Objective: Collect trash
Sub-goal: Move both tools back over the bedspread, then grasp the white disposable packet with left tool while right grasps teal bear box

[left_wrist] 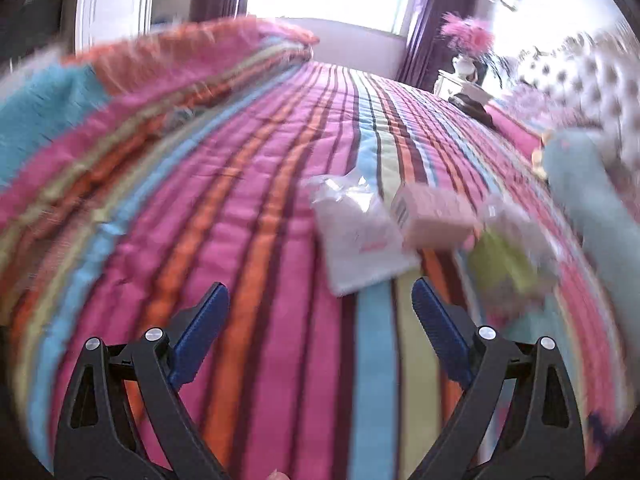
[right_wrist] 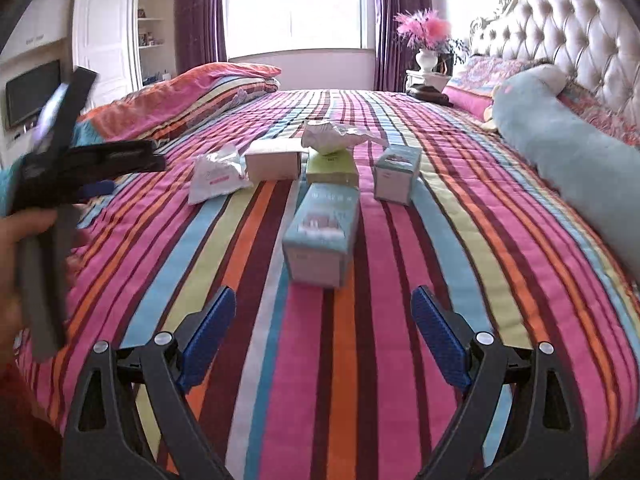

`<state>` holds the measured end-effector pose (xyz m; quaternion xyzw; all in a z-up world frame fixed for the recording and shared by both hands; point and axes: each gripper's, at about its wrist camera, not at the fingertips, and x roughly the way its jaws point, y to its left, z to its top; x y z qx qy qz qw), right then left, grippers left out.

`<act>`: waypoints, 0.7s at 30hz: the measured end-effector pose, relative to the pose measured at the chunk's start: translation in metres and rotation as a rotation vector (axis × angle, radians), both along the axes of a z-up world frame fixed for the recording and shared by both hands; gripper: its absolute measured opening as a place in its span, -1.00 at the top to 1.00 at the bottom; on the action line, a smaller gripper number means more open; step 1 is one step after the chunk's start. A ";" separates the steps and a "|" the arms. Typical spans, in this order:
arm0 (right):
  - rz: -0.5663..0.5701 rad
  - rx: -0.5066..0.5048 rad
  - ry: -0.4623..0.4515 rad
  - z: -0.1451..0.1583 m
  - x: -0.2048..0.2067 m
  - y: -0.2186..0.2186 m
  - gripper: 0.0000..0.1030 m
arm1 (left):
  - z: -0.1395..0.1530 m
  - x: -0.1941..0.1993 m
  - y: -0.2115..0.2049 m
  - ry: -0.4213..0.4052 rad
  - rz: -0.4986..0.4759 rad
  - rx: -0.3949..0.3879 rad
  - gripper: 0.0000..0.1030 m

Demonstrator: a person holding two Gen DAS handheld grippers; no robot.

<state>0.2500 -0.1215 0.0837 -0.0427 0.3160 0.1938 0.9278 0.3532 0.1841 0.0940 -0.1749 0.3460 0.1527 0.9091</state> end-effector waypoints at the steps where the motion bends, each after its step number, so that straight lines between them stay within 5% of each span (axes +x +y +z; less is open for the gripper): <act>1: 0.000 -0.001 -0.001 0.000 0.004 0.002 -0.65 | -0.002 0.014 0.004 0.008 0.003 -0.033 -0.75; 6: -0.001 -0.038 0.017 -0.008 0.030 0.015 -0.65 | -0.020 0.070 0.017 0.047 0.017 -0.113 -0.75; 16: -0.005 -0.024 0.065 -0.018 0.065 0.026 -0.65 | -0.047 0.118 0.030 0.079 0.032 -0.178 -0.75; 21: -0.020 -0.045 0.089 -0.023 0.075 0.032 -0.65 | -0.059 0.134 0.027 0.143 0.042 -0.120 -0.75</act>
